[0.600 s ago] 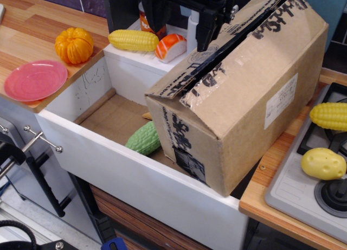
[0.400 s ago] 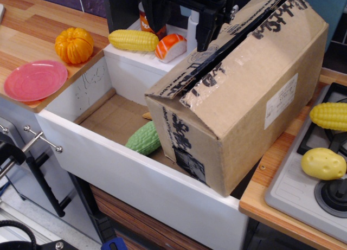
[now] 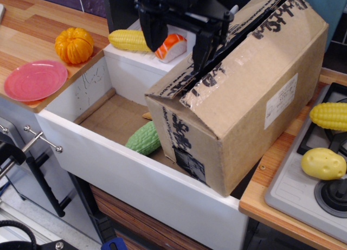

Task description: Open small4fbox flaps

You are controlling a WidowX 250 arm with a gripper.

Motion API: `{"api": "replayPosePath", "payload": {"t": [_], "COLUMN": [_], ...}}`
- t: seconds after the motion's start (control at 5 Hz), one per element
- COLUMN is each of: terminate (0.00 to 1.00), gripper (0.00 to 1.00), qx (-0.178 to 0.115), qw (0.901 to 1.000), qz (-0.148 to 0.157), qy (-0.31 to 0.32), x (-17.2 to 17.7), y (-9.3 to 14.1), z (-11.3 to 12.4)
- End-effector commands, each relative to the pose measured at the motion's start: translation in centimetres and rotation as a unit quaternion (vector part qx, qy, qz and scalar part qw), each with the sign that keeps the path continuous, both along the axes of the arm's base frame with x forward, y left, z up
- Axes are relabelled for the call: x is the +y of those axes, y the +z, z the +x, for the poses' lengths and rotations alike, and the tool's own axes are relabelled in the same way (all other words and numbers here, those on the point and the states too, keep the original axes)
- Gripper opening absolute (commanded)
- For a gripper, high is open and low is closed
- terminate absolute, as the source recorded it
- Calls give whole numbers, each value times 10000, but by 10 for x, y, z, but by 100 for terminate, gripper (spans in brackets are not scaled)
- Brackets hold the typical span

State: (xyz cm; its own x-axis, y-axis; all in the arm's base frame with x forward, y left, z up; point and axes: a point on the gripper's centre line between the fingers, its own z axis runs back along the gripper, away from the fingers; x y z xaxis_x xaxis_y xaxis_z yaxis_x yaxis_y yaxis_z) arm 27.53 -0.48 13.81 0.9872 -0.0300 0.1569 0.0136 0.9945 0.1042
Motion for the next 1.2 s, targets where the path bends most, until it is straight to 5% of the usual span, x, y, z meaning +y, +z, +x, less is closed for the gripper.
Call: {"api": "replayPosePath", "payload": {"t": [0.0,0.6,1.0], "terminate": [0,0,0], "gripper": [100,100,100], "qx": [-208,-398,-453], "qw": [9996,9985,9903], "qz": [-132,-339,-1311], "qy": [135,172,121], "x": [3,-9,-33], "y": [3,-2,26], "z": [1,1,10]}}
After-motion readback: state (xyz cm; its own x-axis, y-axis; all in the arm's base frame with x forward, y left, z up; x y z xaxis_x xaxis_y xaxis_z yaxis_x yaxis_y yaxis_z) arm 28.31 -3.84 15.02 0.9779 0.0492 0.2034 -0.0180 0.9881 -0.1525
